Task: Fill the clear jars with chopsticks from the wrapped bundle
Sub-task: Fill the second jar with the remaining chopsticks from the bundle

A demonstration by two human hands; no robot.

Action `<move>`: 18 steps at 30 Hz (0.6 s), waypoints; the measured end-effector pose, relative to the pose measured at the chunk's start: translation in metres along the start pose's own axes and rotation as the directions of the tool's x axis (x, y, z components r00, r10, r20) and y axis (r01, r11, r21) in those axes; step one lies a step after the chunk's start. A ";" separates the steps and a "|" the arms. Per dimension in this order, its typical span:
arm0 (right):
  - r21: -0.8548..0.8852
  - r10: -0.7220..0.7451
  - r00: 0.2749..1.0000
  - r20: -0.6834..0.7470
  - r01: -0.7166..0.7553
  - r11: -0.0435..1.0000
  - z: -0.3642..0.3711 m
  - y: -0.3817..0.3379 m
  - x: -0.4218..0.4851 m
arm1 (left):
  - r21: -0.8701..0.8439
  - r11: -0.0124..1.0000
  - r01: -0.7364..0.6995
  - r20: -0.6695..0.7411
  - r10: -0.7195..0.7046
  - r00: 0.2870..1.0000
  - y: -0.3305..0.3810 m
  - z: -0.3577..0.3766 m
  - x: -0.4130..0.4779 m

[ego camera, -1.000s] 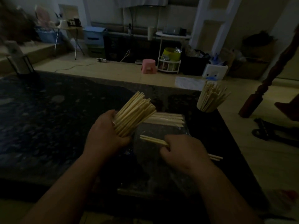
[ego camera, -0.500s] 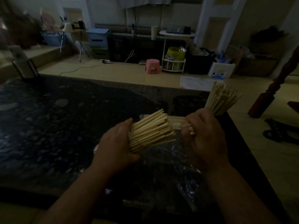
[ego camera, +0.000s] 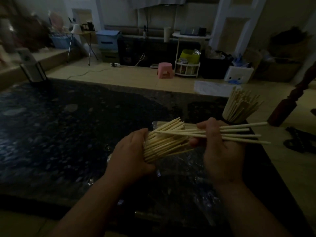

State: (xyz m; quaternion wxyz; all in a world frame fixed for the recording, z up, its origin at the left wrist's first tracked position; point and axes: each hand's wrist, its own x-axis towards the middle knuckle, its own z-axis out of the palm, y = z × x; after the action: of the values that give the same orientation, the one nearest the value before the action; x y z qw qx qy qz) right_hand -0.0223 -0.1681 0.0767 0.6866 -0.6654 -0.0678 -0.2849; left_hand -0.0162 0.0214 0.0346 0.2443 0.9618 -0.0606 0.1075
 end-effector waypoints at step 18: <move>0.011 0.268 0.963 -0.017 -0.268 0.963 -0.009 0.004 0.014 | 0.018 1.000 -0.025 0.023 0.025 0.999 0.004 0.003 0.001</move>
State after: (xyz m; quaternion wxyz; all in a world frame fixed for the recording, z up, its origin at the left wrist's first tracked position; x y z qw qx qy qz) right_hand -0.0115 -0.1809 0.0791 0.7222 -0.6630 0.0279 -0.1952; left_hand -0.0151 0.0159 0.0343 0.2336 0.9643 -0.0745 0.0999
